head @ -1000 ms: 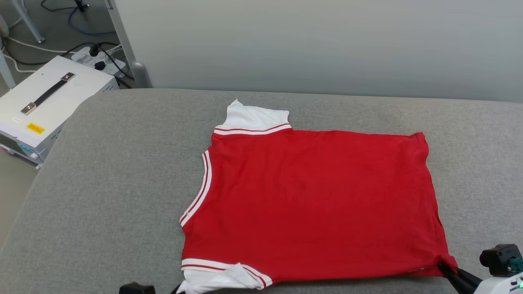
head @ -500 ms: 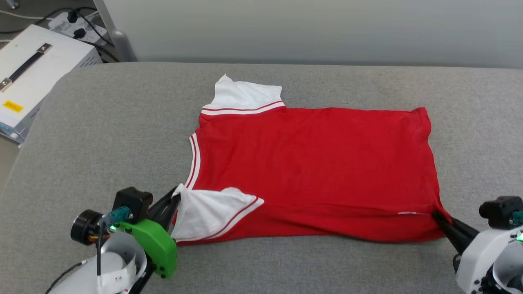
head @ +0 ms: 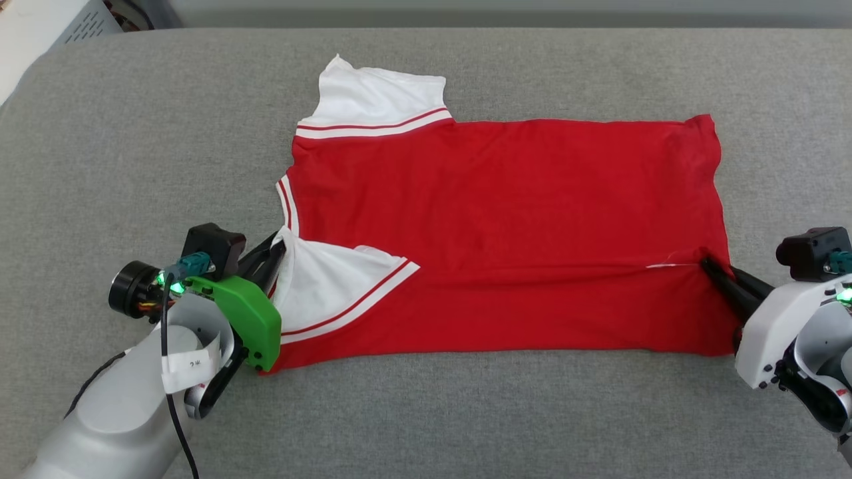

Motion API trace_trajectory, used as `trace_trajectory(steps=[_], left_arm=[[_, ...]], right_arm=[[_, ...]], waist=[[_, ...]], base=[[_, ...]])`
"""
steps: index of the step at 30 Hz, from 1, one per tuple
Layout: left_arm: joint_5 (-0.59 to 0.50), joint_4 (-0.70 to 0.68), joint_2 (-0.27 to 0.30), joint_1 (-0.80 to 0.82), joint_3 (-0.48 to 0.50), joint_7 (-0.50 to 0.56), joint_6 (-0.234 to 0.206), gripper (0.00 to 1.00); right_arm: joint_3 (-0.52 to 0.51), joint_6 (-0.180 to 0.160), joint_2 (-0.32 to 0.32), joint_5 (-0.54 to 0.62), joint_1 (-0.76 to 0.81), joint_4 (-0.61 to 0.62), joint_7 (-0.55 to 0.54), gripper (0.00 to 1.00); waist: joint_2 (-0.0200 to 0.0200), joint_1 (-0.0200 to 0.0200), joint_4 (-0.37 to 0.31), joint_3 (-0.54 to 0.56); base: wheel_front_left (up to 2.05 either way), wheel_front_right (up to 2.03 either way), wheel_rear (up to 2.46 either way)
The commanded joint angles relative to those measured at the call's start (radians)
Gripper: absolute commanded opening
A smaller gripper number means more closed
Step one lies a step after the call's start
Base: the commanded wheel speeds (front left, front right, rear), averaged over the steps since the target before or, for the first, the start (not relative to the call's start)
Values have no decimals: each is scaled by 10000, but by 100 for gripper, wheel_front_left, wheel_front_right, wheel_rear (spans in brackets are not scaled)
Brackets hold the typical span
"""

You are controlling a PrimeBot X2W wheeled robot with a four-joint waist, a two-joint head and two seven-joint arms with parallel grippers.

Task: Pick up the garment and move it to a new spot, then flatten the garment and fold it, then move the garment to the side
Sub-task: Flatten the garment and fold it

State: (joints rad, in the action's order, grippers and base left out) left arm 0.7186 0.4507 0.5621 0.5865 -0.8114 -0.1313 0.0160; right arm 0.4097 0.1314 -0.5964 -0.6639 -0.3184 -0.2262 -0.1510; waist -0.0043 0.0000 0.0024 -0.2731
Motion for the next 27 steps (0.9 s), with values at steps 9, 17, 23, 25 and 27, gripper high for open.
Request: trace_trajectory(steps=[9, 17, 23, 25, 27], left_arm=[[116, 1966, -722, 440, -303, -269, 639, 0], [211, 2977, -1101, 564, -416, -749, 895, 100], [206, 2840, -856, 886, -286, -963, 964, 100], [178, 2610, -663, 1024, -260, -944, 971, 100], [216, 2365, -478, 1120, -242, -750, 979, 100]], right_arm=[[846, -7, 97, -210, -961, -1147, 85, 0], [1141, -7, -67, -403, -1097, -1360, 563, 100], [857, -7, -318, -471, -812, -916, 977, 100], [700, -7, -387, -484, -633, -683, 1030, 100], [493, -7, -443, -454, -444, -463, 1077, 100]], waist=[[43, 0, -44, -591], [43, 0, 30, -136], [43, 0, 232, 416], [43, 0, 298, 573], [43, 0, 361, 722]], base=[[0, 0, 0], [0, 0, 0], [0, 0, 0], [0, 0, 0], [0, 0, 0]])
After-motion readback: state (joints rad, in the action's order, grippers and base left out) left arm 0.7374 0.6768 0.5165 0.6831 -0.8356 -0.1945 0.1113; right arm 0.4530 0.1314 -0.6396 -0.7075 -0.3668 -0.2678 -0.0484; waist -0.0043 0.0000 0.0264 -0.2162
